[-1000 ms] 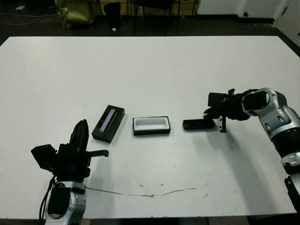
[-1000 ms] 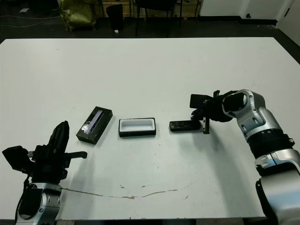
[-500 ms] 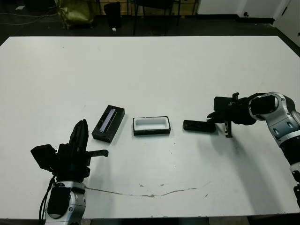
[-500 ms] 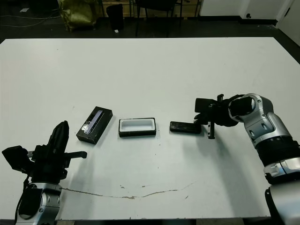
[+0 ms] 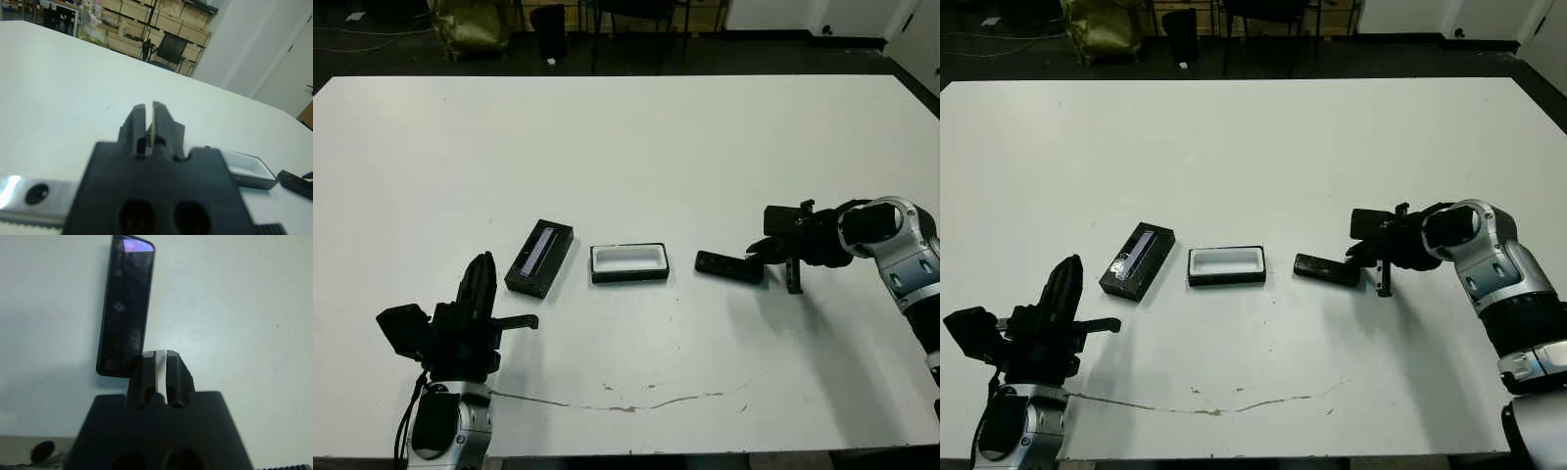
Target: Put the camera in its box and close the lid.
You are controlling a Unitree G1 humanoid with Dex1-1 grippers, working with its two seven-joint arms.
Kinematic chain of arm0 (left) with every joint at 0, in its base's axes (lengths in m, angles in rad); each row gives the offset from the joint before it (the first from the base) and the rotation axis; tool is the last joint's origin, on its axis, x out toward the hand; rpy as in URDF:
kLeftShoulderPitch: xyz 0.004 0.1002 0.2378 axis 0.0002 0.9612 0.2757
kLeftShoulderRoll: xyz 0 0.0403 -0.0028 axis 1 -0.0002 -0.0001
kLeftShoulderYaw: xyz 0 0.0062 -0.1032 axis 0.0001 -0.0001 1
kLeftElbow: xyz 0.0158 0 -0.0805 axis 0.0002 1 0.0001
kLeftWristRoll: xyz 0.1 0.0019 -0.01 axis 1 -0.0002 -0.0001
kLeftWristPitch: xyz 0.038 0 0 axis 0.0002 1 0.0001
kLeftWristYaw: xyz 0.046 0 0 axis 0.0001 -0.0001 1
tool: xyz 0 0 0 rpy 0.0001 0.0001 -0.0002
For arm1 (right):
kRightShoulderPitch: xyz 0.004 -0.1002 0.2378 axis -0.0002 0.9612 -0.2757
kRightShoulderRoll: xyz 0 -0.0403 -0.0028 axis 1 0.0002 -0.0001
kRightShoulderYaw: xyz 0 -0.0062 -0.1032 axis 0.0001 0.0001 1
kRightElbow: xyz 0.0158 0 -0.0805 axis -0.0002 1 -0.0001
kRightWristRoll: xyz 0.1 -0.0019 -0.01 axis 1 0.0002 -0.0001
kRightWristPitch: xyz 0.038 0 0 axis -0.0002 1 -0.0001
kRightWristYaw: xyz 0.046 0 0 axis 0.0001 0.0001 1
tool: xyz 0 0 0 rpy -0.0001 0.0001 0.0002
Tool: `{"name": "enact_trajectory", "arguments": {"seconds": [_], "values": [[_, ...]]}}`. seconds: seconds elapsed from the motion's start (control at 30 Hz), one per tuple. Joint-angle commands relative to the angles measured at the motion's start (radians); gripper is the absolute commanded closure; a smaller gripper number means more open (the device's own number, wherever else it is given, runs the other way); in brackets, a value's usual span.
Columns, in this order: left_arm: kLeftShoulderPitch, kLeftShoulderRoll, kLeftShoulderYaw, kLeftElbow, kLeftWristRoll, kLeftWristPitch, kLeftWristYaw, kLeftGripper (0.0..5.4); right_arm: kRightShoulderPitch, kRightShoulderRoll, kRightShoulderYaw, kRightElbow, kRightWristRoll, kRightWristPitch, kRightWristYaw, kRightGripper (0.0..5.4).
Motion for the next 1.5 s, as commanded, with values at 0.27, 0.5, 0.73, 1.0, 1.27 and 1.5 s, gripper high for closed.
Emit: {"name": "enact_trajectory", "arguments": {"seconds": [0.27,0.5,0.73,1.0,1.27,1.5], "values": [[0.018,0.001,-0.005,0.000,0.001,0.023,0.011,5.37,0.038,-0.042,-0.002,-0.050,0.051,0.062,0.088,5.40],[0.021,-0.001,-0.006,-0.001,0.001,0.017,0.009,5.37,0.056,-0.066,-0.004,-0.126,0.083,0.080,0.138,5.40],[0.026,-0.002,-0.008,-0.003,0.004,0.018,0.012,5.37,0.078,-0.083,0.003,-0.212,0.107,0.163,0.161,5.40],[0.027,-0.001,-0.010,-0.001,0.008,0.014,0.012,5.37,0.090,-0.094,0.029,-0.291,0.104,0.177,0.181,5.40],[0.029,-0.002,-0.013,-0.007,0.006,0.023,0.023,5.37,0.092,-0.115,0.049,-0.317,0.065,0.186,0.154,5.40],[0.031,-0.004,-0.016,-0.006,0.008,0.017,0.024,5.37,0.159,-0.155,-0.006,-0.352,-0.114,0.121,-0.130,5.40]]}}
